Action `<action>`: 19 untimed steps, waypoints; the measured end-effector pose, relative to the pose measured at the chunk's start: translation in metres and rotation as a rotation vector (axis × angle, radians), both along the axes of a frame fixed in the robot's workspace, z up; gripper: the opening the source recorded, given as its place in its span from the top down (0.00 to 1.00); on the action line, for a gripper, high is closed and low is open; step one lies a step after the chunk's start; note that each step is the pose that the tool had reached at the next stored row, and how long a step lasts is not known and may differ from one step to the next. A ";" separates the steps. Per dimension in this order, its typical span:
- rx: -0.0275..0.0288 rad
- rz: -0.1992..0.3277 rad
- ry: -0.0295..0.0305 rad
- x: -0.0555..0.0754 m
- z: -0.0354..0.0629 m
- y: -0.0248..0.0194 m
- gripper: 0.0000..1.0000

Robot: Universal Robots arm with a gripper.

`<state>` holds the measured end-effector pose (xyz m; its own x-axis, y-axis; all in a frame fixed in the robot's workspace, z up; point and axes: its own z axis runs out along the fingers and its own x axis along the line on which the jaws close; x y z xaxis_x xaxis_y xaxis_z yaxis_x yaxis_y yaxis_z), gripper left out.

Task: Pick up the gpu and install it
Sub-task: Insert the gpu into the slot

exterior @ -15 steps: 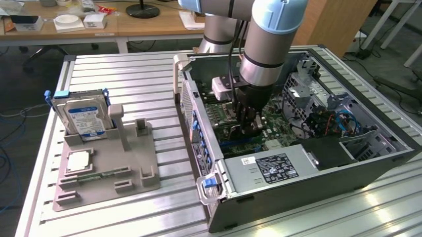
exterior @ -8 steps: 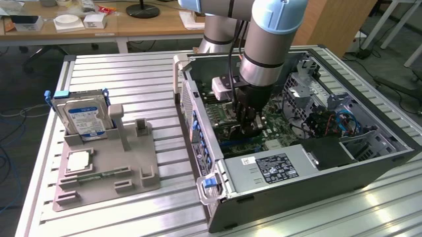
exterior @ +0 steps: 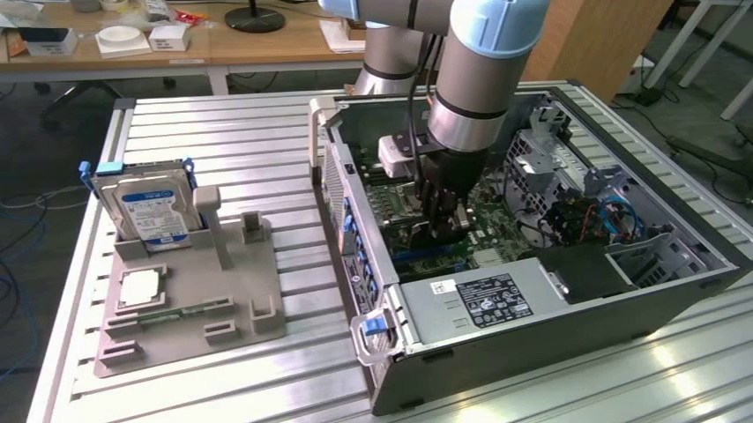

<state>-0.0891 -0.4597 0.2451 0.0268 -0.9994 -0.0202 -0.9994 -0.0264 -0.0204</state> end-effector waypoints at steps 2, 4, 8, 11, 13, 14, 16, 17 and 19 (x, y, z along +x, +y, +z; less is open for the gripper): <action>-0.0002 0.000 0.0001 0.000 0.0002 -0.0001 0.73; -0.0003 0.000 -0.0006 0.000 0.0003 -0.0001 0.73; -0.0005 0.000 -0.0008 0.000 0.0004 -0.0001 0.73; -0.0003 0.000 -0.0010 0.003 0.0004 -0.0001 0.73; -0.0004 -0.001 -0.0010 0.003 0.0003 -0.0001 0.73; -0.0003 -0.001 -0.0010 0.003 0.0003 -0.0001 0.73; -0.0003 -0.001 -0.0010 0.002 0.0003 0.0000 0.73; -0.0003 -0.001 -0.0010 0.002 0.0003 0.0000 0.73; -0.0003 -0.002 -0.0012 0.002 0.0003 -0.0001 0.73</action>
